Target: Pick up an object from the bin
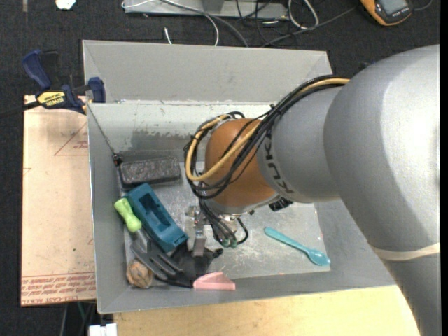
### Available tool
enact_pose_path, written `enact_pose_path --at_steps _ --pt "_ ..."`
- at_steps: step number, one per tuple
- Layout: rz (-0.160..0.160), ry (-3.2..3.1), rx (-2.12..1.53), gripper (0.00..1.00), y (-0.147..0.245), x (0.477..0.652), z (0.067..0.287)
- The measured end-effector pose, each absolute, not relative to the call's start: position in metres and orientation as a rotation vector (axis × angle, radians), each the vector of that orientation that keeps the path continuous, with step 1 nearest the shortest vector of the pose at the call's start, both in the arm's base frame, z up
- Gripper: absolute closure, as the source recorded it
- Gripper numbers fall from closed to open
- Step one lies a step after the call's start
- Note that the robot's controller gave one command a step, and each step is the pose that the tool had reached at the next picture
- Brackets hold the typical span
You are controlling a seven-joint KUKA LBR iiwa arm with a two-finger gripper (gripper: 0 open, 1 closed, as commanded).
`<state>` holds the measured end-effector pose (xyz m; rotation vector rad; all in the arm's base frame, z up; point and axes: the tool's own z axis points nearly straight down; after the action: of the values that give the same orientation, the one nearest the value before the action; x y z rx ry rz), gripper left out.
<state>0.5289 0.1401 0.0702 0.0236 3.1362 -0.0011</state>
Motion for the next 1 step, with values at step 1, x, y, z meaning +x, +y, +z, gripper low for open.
enact_pose_path --at_steps 1 --pt "0.002 3.135 -0.039 1.0 0.1696 0.5338 0.0701"
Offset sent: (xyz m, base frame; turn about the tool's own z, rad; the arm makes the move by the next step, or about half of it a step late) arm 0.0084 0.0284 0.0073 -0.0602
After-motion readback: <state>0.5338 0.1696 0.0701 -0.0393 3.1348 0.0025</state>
